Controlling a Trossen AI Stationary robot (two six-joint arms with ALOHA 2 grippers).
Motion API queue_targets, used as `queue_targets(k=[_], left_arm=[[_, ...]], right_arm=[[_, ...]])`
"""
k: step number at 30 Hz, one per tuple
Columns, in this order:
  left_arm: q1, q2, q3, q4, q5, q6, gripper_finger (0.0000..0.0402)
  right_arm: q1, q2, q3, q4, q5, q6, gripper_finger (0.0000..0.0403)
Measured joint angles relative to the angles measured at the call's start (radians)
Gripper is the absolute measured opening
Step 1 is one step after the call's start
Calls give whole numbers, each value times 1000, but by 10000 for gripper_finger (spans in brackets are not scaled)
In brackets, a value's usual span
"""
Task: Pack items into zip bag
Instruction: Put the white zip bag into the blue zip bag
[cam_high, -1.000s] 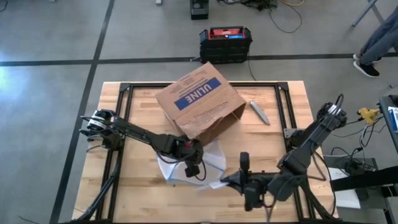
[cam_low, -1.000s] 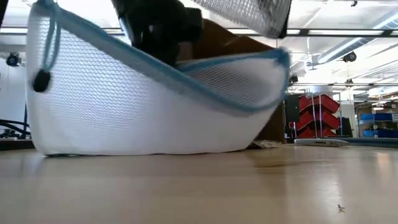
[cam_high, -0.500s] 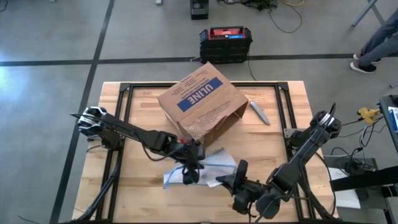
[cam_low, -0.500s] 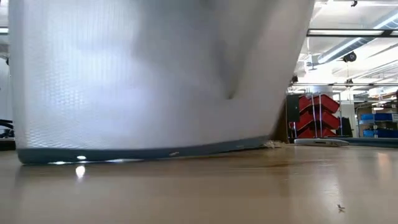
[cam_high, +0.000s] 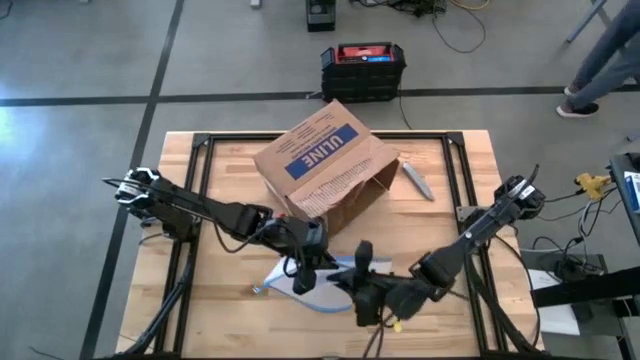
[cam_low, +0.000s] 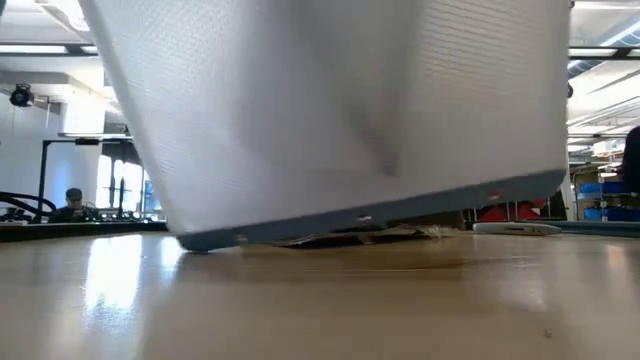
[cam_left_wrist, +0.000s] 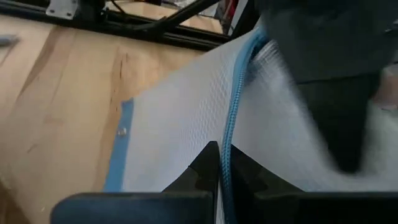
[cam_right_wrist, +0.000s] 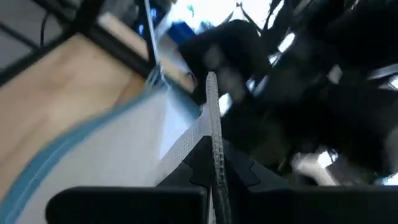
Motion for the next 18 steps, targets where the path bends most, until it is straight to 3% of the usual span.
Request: queue_targets(k=[4,9,18], left_arm=[[7,-5,-1,1,2,4,0],[6,-39,-1,-1,-4,22,0],[5,-144,-1,-93,-81,15,0]], right_arm=[[-25,1,-2,87,-163,-40,0],[-60,29,-21,65,-168,58,0],[-64,16,-16,-343,-105,342,0]])
